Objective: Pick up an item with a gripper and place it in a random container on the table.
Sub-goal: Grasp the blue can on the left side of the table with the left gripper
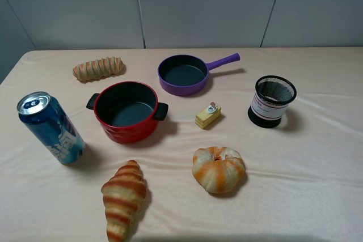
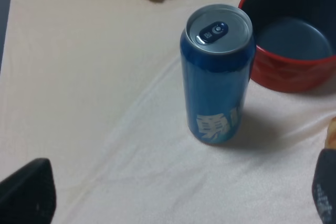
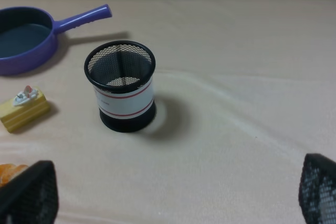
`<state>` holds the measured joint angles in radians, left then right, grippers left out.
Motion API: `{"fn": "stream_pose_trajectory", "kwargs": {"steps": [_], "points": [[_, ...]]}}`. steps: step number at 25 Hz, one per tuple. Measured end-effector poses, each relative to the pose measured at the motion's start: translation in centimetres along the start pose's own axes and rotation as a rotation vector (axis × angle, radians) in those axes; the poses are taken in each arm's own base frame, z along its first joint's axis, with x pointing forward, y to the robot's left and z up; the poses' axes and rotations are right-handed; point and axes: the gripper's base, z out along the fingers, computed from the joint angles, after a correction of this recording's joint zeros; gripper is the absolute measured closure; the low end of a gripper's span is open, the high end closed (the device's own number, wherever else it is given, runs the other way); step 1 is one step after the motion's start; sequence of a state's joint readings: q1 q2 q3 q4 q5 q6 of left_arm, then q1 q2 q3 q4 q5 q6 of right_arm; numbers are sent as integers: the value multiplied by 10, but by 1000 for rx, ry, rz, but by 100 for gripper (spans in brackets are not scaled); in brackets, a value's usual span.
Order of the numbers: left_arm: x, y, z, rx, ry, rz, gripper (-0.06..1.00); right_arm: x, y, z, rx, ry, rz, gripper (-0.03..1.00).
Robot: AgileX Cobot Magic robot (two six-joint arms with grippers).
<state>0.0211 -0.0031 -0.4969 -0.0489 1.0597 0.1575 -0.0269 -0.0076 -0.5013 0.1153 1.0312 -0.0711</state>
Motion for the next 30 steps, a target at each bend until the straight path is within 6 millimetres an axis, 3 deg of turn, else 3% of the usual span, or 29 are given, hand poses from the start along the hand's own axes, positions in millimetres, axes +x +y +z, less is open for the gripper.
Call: {"fn": "stream_pose_trajectory", "kwargs": {"steps": [30], "points": [[0, 0, 0, 0, 0, 0, -5, 0, 0, 0, 0, 0, 0, 27]]}}
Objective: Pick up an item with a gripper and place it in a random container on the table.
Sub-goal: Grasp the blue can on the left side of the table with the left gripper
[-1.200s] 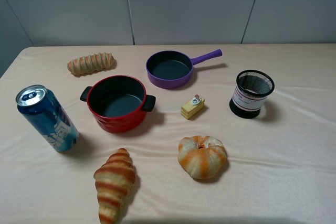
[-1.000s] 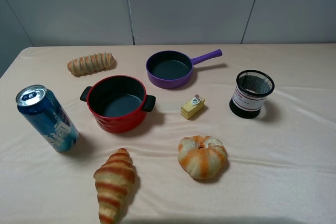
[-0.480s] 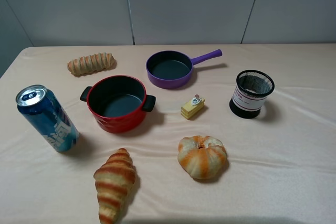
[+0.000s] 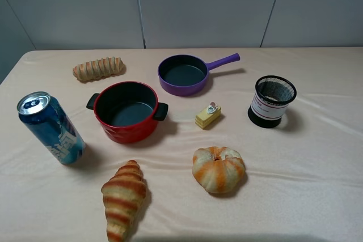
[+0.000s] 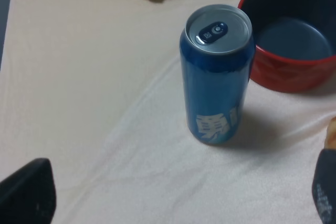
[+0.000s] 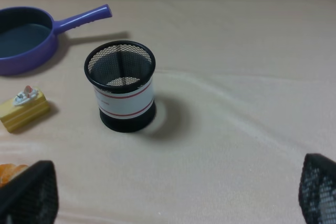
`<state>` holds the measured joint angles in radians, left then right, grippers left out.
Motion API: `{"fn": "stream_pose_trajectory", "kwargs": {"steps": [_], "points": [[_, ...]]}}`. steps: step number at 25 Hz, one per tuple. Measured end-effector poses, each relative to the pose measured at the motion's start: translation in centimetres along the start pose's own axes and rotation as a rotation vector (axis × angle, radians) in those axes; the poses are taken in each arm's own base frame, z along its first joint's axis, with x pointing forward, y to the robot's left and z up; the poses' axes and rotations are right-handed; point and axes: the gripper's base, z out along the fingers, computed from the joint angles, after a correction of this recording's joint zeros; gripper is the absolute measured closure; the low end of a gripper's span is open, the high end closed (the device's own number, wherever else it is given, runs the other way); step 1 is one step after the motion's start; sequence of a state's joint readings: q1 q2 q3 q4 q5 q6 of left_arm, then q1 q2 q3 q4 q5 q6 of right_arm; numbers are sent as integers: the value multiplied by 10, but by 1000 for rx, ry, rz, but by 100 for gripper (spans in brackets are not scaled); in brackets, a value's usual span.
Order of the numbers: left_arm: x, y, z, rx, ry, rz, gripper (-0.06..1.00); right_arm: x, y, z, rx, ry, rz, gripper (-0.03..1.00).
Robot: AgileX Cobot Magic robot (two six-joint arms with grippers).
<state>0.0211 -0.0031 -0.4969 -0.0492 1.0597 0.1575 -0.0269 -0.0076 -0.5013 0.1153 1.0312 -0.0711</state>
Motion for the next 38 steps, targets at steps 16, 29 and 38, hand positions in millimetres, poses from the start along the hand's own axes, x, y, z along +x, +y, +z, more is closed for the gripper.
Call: {"fn": "stream_pose_trajectory", "kwargs": {"steps": [16, 29, 38], "points": [[-21, 2, -12, -5, -33, 2, -4, 0, 0, 0, 0, 0, 0, 27], [-94, 12, 14, 38, 232, -21, -4, 0, 0, 0, 0, 0, 0, 27], [-131, 18, 49, 99, 459, -2, -4, 0, 0, 0, 0, 0, 0, 27]]}}
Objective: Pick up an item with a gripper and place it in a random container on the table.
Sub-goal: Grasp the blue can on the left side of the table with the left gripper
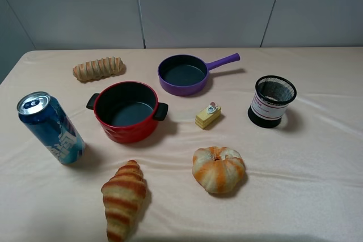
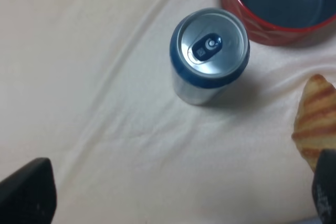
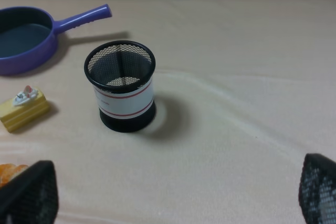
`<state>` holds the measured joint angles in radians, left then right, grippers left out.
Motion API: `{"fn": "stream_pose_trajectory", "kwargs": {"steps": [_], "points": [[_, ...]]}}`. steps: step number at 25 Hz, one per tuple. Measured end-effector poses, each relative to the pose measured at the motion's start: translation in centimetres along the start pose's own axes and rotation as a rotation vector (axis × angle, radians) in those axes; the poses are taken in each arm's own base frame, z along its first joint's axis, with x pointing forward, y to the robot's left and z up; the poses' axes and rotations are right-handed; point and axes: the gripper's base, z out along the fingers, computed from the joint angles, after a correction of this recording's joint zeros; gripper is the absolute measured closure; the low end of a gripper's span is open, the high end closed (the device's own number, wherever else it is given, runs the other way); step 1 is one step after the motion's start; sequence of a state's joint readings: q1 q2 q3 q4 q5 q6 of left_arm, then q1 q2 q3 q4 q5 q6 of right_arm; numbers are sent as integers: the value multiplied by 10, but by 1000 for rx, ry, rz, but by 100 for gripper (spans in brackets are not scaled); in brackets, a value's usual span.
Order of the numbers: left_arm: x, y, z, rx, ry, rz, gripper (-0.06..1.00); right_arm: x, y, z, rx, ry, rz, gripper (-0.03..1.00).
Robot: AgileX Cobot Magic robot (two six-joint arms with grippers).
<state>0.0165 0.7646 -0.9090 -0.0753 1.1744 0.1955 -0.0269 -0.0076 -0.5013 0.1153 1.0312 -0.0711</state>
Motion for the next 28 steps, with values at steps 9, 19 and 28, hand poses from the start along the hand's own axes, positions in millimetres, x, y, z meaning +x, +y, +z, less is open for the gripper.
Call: {"fn": "stream_pose_trajectory", "kwargs": {"steps": [9, 19, 28], "points": [[-38, -9, 30, 49, 149, 115, -4, 0, 0, 0, 0, 0, 0, 27], [-65, -18, 72, 78, 310, 174, -4, 0, 0, 0, 0, 0, 0, 27], [-72, -18, 105, 92, 430, 191, -4, 0, 0, 0, 0, 0, 0, 27]]}}
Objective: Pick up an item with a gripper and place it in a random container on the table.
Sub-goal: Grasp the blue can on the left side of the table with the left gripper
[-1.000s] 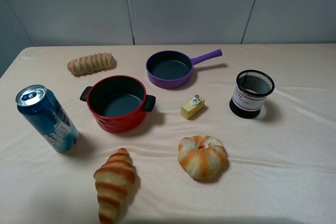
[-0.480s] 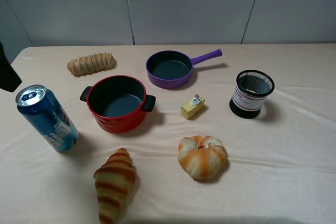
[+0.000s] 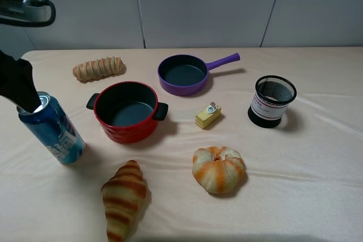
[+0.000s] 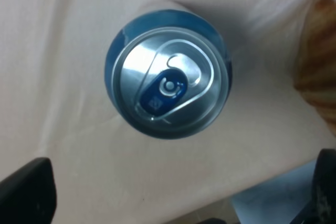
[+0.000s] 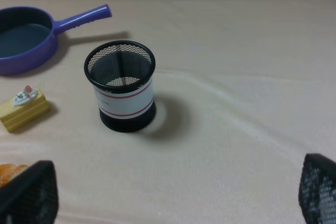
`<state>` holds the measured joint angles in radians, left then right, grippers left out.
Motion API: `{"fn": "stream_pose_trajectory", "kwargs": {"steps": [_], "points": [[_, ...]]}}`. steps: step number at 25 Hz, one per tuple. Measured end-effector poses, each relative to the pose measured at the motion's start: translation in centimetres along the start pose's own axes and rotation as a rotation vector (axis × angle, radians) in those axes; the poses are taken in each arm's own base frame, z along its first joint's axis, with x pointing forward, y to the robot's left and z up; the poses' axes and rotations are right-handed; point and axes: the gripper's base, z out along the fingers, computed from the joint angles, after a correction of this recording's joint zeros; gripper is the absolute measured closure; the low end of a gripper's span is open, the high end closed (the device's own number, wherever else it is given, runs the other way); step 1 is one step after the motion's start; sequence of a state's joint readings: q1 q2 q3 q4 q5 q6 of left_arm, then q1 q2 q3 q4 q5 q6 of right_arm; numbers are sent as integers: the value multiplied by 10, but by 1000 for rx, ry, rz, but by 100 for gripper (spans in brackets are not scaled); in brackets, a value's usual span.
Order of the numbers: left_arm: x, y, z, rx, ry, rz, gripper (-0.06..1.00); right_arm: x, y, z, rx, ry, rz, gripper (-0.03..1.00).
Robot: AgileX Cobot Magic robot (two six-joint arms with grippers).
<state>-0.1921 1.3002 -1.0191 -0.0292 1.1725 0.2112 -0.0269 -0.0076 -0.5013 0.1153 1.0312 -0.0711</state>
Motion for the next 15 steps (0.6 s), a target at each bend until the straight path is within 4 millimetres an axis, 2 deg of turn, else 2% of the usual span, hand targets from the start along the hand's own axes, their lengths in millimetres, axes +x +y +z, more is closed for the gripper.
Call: {"fn": "stream_pose_trajectory", "kwargs": {"steps": [15], "points": [[-14, 8, 29, -23, 64, 18, -4, 0, 0, 0, 0, 0, 0, 27]]}}
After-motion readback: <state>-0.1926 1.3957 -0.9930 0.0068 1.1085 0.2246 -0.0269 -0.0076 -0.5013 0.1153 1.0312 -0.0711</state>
